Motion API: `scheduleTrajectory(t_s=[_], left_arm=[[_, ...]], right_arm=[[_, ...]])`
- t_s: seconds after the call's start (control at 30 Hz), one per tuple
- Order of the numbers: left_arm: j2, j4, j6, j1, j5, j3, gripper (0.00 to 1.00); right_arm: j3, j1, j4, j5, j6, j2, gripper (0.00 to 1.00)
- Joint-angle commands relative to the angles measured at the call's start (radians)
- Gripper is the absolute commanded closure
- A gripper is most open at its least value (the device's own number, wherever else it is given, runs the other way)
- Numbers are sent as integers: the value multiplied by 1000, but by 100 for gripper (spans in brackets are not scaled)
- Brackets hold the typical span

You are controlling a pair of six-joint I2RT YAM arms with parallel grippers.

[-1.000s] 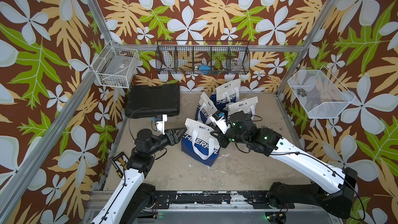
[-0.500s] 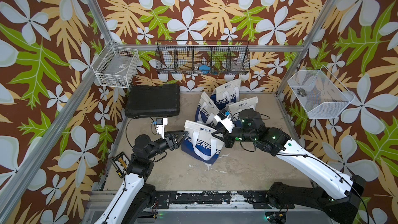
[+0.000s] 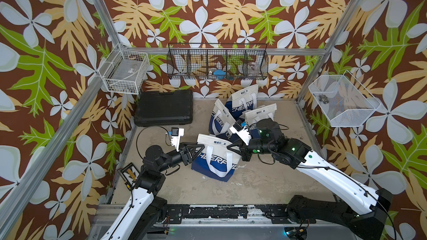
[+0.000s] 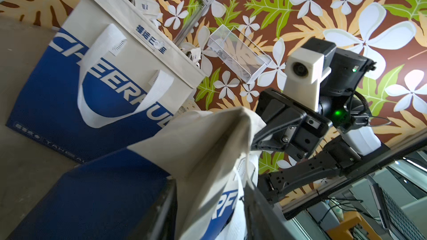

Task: Open the takeout bag
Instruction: Pick up the takeout bag at the center of the board.

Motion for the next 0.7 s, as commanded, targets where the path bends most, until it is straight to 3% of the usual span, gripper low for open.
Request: scheduleTrajectory(t_s=[0.0, 0.13, 0.3, 0.33, 0.37, 0.4, 0.43, 0.5, 0.57, 0.67], left_arm=[[-7, -20, 27, -27, 8, 9, 61], [-24, -42, 33, -28, -6, 13, 73], [-46, -36, 25, -29, -6, 15, 100], [-50, -35, 23, -29, -12, 13, 100], [-57, -35, 23, -30, -17, 13, 100], [-63, -37, 21, -30, -23, 13, 100], [-71, -39, 21, -29, -32, 13, 100], [-80, -72, 32, -29, -68, 17, 100], [-76, -94, 41, -29, -76, 22, 100], [-69, -101, 38, -29, -79, 22, 100]], right_arm=[[5, -4, 57, -9, 29, 2, 100], [13, -10, 50, 12, 37, 5, 100], [22, -10, 56, 25, 68, 11, 100], [25, -11, 56, 37, 75, 14, 100], [33, -11, 49, 63, 79, 16, 98], [48, -9, 33, 114, 81, 16, 85], [63, -8, 17, 176, 80, 11, 72], [111, 58, -37, 495, 69, -17, 56], [134, 181, -35, 817, 33, -55, 49], [138, 346, 22, 1036, -33, -67, 45]])
